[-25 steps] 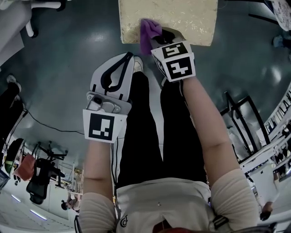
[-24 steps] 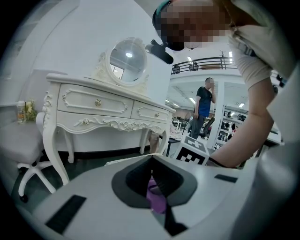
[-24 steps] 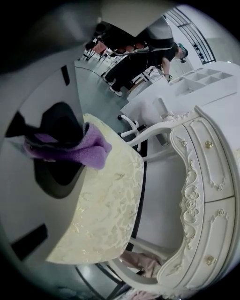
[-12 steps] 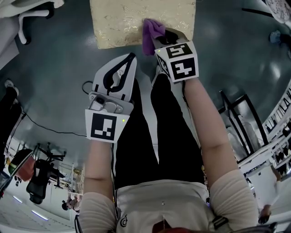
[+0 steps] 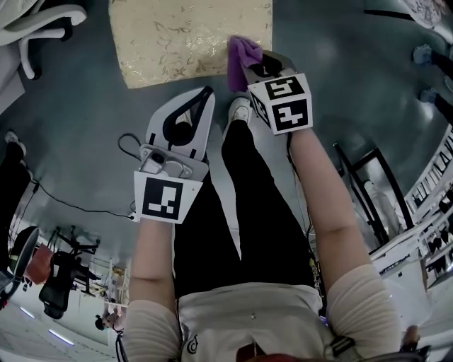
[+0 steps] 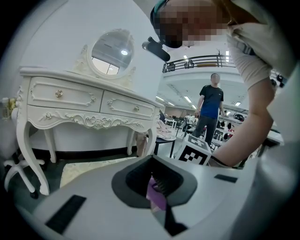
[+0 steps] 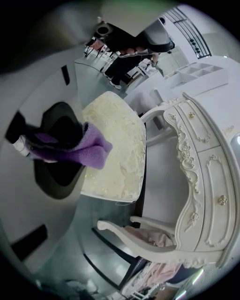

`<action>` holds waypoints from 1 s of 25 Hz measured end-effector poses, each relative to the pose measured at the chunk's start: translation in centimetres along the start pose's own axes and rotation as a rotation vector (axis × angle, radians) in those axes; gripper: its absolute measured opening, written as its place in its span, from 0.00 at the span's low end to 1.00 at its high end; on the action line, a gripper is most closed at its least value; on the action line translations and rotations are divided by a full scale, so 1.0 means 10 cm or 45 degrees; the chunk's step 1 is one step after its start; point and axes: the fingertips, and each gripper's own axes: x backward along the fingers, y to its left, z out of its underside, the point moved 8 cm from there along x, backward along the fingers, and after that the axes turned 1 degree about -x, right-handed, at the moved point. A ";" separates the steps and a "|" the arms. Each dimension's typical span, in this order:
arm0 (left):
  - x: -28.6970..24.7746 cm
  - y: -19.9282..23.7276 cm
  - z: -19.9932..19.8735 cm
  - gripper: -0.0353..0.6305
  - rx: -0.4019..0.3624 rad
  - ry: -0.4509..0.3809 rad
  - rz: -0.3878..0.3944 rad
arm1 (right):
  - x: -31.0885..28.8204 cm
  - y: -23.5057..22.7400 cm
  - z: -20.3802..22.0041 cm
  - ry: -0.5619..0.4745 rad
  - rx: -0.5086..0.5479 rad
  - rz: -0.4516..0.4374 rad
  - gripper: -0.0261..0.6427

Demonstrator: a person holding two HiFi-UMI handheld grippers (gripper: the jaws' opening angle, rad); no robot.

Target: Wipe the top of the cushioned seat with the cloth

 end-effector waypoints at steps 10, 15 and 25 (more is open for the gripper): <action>-0.20 -0.31 -0.03 0.07 0.022 -0.022 -0.024 | 0.22 -0.44 0.17 0.054 0.093 0.099 0.17; -0.22 -0.39 -0.07 0.07 -0.011 -0.006 0.005 | 0.25 -0.56 0.22 0.086 0.108 0.150 0.17; 0.15 -0.18 -0.53 0.07 -0.061 -0.049 -0.041 | 0.89 -0.16 -0.22 -0.087 0.111 0.171 0.16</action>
